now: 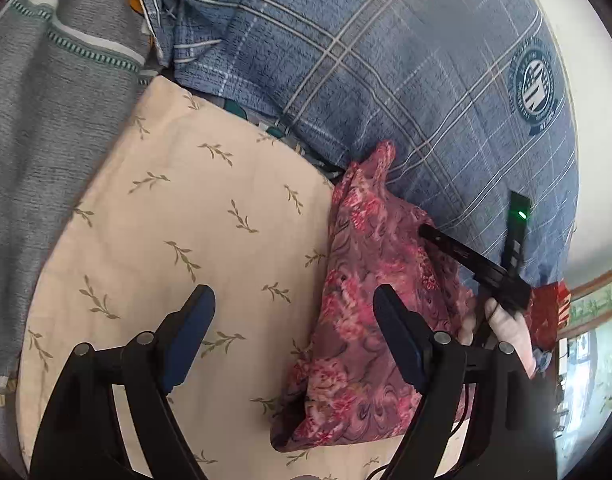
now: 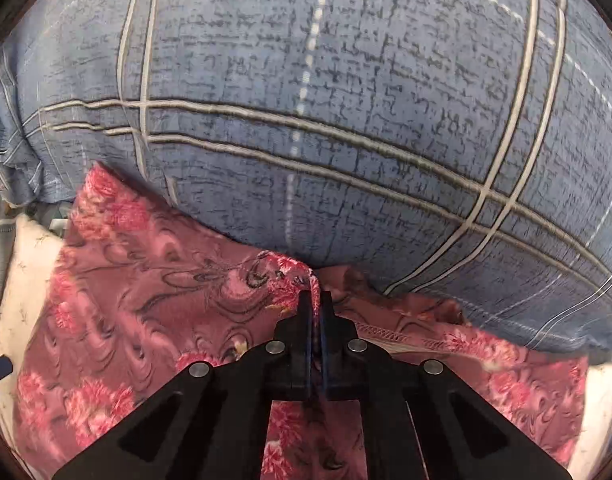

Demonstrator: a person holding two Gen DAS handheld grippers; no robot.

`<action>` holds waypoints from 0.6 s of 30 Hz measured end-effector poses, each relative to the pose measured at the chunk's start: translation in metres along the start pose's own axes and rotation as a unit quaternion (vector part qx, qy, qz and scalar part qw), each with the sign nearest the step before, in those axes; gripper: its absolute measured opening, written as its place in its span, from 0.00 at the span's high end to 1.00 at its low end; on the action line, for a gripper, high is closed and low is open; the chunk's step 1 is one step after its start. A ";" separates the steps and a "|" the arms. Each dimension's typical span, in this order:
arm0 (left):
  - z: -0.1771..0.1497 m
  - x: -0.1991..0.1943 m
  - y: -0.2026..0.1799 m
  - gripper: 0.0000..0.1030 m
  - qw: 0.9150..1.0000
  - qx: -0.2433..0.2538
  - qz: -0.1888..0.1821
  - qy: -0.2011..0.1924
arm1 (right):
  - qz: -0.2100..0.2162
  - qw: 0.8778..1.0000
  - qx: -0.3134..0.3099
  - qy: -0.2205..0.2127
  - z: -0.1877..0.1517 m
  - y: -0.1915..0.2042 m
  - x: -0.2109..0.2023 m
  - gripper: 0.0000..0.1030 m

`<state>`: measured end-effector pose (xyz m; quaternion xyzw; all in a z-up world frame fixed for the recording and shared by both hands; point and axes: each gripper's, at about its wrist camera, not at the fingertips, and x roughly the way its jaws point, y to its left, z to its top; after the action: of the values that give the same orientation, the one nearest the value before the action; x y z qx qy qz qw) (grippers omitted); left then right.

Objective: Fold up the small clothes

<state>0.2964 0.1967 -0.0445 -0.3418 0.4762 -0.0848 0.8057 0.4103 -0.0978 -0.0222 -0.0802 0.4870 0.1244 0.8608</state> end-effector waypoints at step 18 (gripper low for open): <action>-0.036 0.036 -0.057 0.21 0.984 0.131 0.098 0.070 | 0.027 0.950 0.304 -0.065 -0.107 -0.142 -0.069 0.76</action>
<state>0.2968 0.1203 -0.0453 -0.1783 0.5477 -0.0905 0.8124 0.3304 -0.2704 -0.0156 0.2064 0.4464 -0.0012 0.8707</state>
